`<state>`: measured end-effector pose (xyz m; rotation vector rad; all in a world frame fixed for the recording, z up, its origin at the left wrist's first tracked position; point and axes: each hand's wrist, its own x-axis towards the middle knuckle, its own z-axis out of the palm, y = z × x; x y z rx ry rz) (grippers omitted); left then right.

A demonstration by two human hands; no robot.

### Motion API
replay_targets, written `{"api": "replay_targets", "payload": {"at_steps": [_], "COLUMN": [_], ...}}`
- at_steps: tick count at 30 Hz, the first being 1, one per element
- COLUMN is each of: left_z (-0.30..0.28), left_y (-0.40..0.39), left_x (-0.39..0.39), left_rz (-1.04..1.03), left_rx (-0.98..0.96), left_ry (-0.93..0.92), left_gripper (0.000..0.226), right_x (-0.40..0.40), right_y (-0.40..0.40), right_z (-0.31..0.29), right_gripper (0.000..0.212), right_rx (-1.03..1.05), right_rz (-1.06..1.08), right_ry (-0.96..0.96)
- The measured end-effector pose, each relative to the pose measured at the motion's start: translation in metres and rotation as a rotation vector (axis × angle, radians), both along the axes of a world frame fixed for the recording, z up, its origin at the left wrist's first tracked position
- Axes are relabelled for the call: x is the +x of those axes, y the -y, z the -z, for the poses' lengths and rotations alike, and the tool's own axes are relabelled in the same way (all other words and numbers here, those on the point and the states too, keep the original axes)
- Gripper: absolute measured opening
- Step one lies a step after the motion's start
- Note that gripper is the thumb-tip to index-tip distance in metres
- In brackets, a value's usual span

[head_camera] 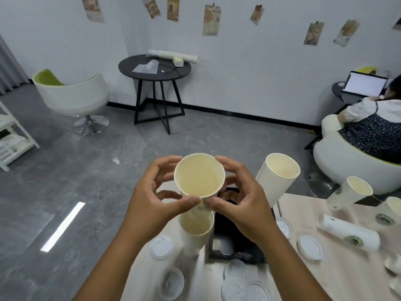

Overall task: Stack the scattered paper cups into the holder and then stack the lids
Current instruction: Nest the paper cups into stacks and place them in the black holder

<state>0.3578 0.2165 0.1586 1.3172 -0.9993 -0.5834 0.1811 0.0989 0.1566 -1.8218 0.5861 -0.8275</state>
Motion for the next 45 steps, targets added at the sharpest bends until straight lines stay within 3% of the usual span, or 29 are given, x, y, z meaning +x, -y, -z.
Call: {"api": "replay_targets", "payload": {"at_steps": [4, 8, 12, 19, 22, 28, 34, 40, 45], "left_z": [0.037, 0.084, 0.109, 0.06, 0.037, 0.037, 0.053, 0.078, 0.115], "left_y": [0.003, 0.001, -0.01, -0.023, -0.011, 0.055, 0.146, 0.24, 0.326], "left_x": [-0.005, 0.001, 0.0, -0.038, -0.081, -0.19, -0.317, -0.413, -0.451], "left_rz": [-0.01, -0.01, 0.023, -0.112, -0.013, 0.286, 0.46, 0.461, 0.359], "left_rx": [0.108, 0.327, 0.423, 0.206, 0.086, 0.071, 0.063, 0.1, 0.161], "left_ry": [0.001, 0.149, 0.192, 0.281, 0.291, 0.248, 0.219, 0.198, 0.224], "left_gripper": [0.069, 0.083, 0.092, 0.086, 0.083, 0.078, 0.071, 0.076, 0.084], "right_x": [-0.005, -0.007, -0.019, -0.08, -0.125, -0.237, -0.372, -0.475, -0.506], "right_y": [-0.002, -0.003, -0.01, -0.022, -0.022, 0.0, 0.045, 0.119, 0.207], "right_z": [0.038, 0.082, 0.108, 0.082, 0.068, 0.055, 0.061, 0.084, 0.113], "right_gripper": [0.072, 0.072, 0.084, 0.082, 0.078, 0.074, 0.075, 0.08, 0.084], "right_rx": [0.074, 0.058, 0.089, 0.144, 0.144, 0.115, 0.137, 0.154, 0.203], "right_rz": [0.037, 0.033, 0.028, 0.153, 0.235, 0.452, 0.708, 0.81, 0.833], "right_ry": [-0.057, -0.221, -0.32, -0.157, -0.088, -0.021, 0.027, 0.017, 0.019]}}
